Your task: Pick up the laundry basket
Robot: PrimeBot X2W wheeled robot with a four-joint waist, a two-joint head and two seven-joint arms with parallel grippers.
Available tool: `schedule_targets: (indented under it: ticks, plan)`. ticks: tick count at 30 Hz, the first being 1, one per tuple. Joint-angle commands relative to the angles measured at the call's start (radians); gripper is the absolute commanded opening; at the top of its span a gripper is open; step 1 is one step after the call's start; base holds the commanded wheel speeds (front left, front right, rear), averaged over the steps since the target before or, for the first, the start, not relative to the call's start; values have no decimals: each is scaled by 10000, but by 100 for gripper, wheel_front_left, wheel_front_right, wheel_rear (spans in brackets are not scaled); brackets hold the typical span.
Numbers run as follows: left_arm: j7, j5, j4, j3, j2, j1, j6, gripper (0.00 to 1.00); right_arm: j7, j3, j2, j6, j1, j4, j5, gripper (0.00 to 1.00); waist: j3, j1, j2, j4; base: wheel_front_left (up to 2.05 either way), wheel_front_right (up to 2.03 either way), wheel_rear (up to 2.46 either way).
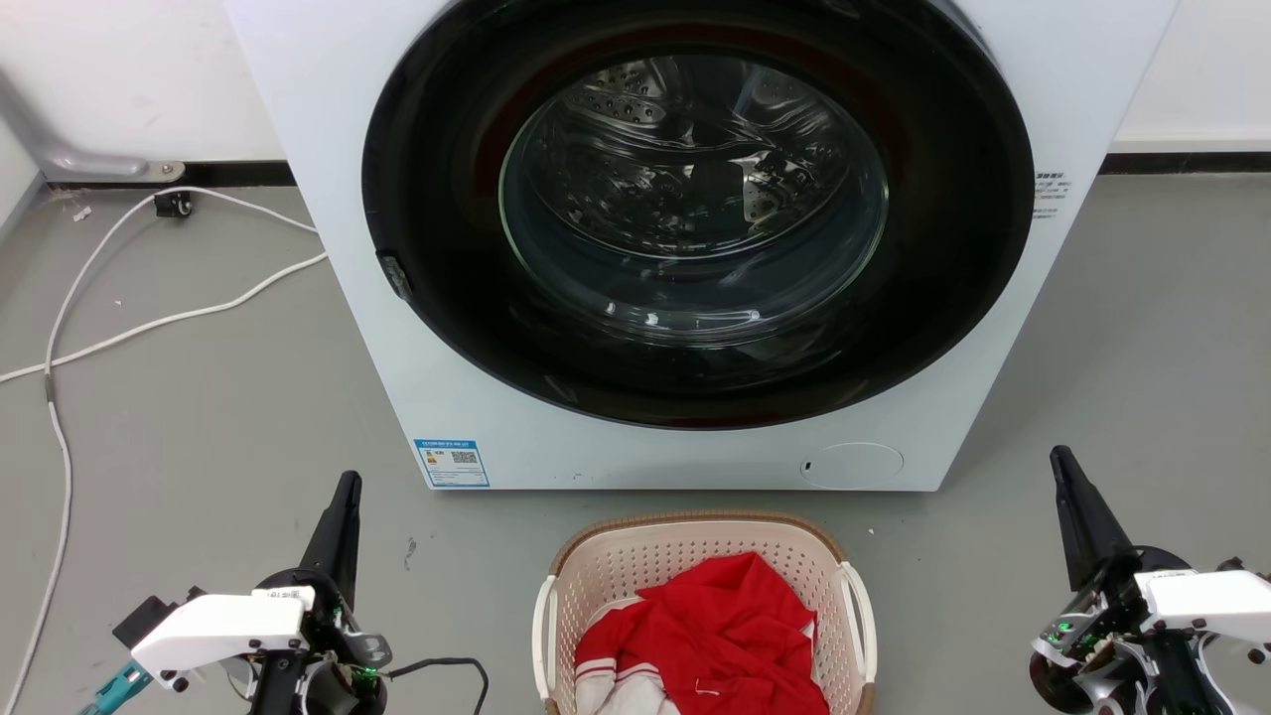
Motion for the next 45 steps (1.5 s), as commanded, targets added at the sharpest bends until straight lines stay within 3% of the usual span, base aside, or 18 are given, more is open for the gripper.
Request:
schedule_targets:
  ticks: [1, 20, 21, 33, 45]
  plan:
    - [38, 25, 0, 34, -1, -65, -28, 0, 33, -14, 35, 0, -125, 12, -45, 0, 0, 0, 0, 0, 0, 0, 0]
    - [71, 42, 2, 62, -21, -67, -28, 0, 48, -41, 56, 0, -128, 13, -80, 0, 0, 0, 0, 0, 0, 0, 0]
    - [-3, 28, 30, 12, -19, 9, 2, 100, 23, -25, 14, 0, 15, 26, -3, 100, 0, 1, 0, 0, 0, 0, 0]
    - [-515, 451, -294, -597, -34, -71, 1, 100, -483, 220, -18, 0, 291, -303, -530, 100, 24, 1, 0, 3, 0, 0, 0]
    - [-1042, 3327, -762, -1093, -7, -148, -3, 100, -1014, 92, -69, 0, 487, -838, -3438, 100, 58, 1, 0, 19, 0, 0, 0]
